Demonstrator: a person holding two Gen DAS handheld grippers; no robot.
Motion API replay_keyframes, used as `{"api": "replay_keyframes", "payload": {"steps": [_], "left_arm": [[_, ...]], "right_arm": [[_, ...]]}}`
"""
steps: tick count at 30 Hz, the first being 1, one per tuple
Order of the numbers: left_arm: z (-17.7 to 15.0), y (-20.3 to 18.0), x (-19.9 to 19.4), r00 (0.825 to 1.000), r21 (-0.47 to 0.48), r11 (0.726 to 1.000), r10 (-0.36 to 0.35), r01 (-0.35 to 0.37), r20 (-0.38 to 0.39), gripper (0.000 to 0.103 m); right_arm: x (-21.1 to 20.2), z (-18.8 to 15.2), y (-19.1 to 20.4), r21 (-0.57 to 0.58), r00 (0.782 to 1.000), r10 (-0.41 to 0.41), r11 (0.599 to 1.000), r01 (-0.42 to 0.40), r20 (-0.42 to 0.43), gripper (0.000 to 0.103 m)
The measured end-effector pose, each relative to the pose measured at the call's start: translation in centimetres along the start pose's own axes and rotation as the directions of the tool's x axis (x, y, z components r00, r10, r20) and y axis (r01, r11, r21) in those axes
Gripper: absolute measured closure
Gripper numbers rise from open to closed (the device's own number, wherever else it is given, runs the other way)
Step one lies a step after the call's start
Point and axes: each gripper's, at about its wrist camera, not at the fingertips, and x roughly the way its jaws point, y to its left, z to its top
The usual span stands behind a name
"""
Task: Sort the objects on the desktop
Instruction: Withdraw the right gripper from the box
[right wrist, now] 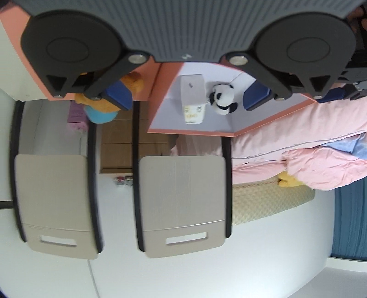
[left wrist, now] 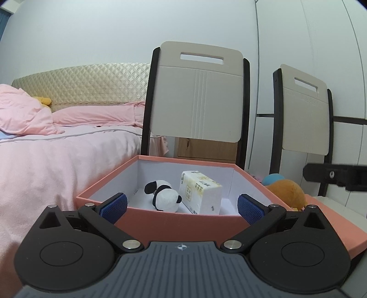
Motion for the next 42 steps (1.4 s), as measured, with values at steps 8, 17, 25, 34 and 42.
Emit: {"api": "replay_keyframes", "payload": {"steps": [8,17,25,34,42], "left_arm": [[-0.3,-0.4,-0.1,1.0,0.012,1.0,-0.011,0.011,-0.005,0.0],[-0.6,-0.8,-0.2,1.0,0.022,1.0,-0.019,0.019,-0.011,0.0],[-0.8,-1.1,-0.2,1.0,0.032,0.999,-0.021,0.021,-0.012,0.0],[-0.9,-1.0,-0.4,1.0,0.034,0.999,-0.028,0.028,-0.004,0.0],[-0.7,-1.1,-0.2,1.0,0.034,0.999,-0.027,0.027,-0.003,0.0]], "right_arm": [[-0.7,-2.1,-0.4,0.046,0.998,-0.059,0.997,0.059,0.008,0.0],[-1.0,-2.6,-0.4,0.034,0.997,-0.072,0.997,0.071,0.014,0.0],[-2.3,-2.8,-0.4,0.019,0.981,-0.139,0.99,0.138,0.134,0.0],[-2.5,-3.0,-1.0,0.074,0.981,-0.135,0.989,0.125,0.142,0.0],[-2.4,-2.9,-1.1,0.095,0.986,-0.126,0.989,0.116,0.106,0.0]]}}
